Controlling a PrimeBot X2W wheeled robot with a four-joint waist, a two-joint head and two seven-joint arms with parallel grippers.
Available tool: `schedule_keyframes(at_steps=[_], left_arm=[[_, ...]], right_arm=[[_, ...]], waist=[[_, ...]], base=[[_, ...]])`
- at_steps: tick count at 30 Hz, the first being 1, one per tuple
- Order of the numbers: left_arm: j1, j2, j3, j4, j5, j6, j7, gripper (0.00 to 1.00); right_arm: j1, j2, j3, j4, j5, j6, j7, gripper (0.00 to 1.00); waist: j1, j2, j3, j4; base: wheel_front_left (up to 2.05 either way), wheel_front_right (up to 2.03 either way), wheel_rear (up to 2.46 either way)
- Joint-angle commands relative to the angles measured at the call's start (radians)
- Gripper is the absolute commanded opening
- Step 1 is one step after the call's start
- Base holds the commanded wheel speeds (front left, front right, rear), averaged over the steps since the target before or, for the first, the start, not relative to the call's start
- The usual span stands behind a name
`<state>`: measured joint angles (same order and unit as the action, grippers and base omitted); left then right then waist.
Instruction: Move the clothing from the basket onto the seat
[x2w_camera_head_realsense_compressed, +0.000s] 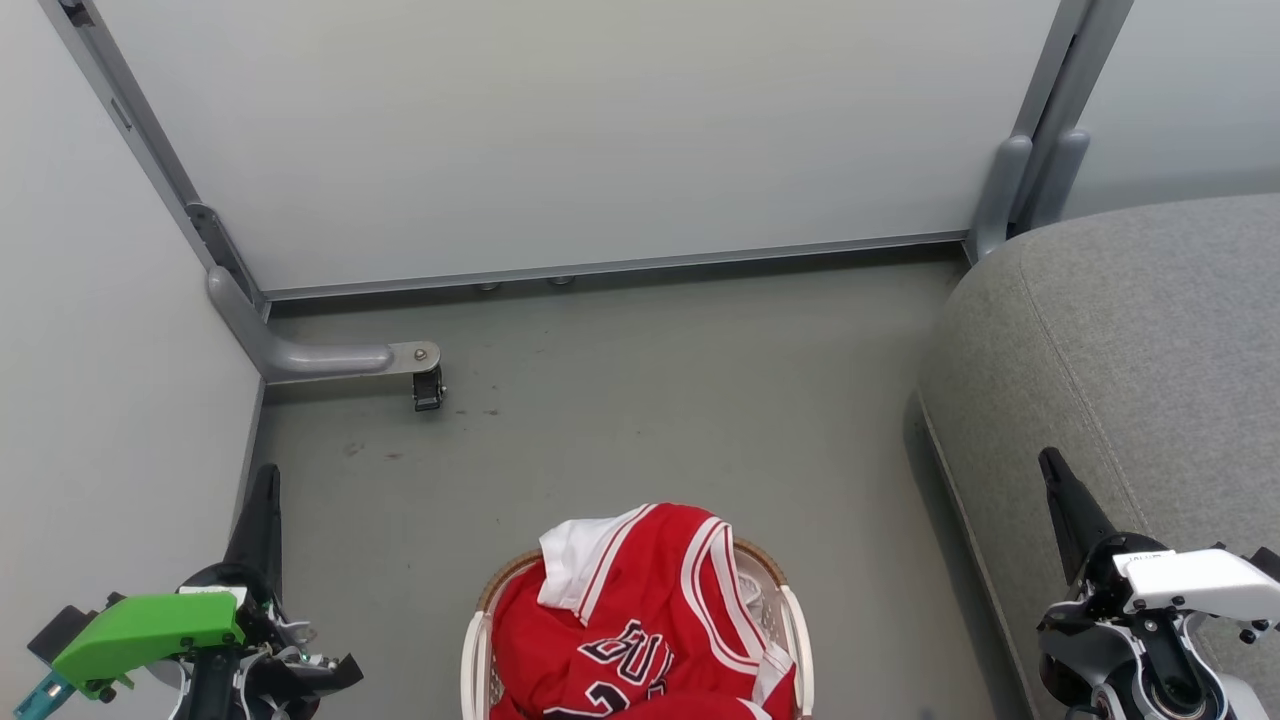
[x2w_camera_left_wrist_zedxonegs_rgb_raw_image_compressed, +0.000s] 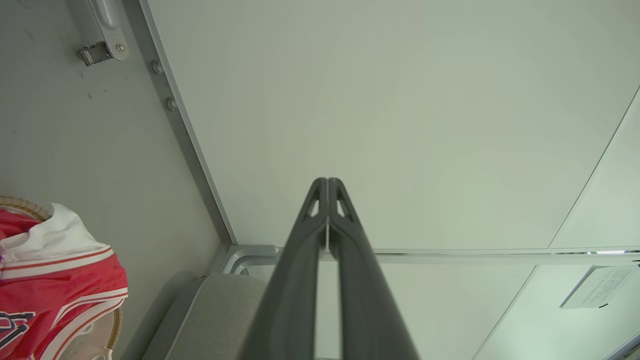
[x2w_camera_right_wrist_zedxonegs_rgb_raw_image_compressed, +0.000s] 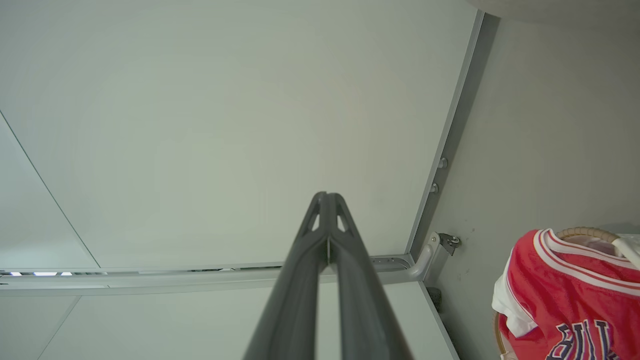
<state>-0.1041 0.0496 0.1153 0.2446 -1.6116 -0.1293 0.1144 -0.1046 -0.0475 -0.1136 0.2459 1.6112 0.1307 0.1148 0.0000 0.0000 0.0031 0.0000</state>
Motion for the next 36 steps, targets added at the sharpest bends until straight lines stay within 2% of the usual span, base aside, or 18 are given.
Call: schedule_keyframes(at_steps=[1,22,23,36], left_arm=[[-0.011,0.001,0.0,0.001,-0.003,-0.005,0.002,0.0],[-0.011,0.001,0.0,0.001,-0.003,-0.004,0.002,0.0],[0.001,0.0,-0.001,0.002,0.0,-0.002,0.0,1.0],[0.05,-0.005,-0.049,0.019,0.026,-0.001,-0.049,1.0]], right_arm=[[-0.008,-0.006,-0.001,-0.004,0.004,0.0,0.001,0.0],[-0.008,-0.006,-0.001,-0.004,0.004,0.0,0.001,0.0],[0.002,0.001,0.0,0.003,0.0,0.0,-0.001,1.0],[0.047,0.009,0.025,0.035,-0.04,0.0,-0.048,1.0]], waist=[[0.0,0.0,0.0,0.0],[0.0,0.0,0.0,0.0],[0.0,0.0,0.0,0.0],[0.0,0.0,-0.008,0.0]], base=[[0.0,0.0,0.0],[0.0,0.0,0.0],[0.0,0.0,0.0],[0.0,0.0,0.0]])
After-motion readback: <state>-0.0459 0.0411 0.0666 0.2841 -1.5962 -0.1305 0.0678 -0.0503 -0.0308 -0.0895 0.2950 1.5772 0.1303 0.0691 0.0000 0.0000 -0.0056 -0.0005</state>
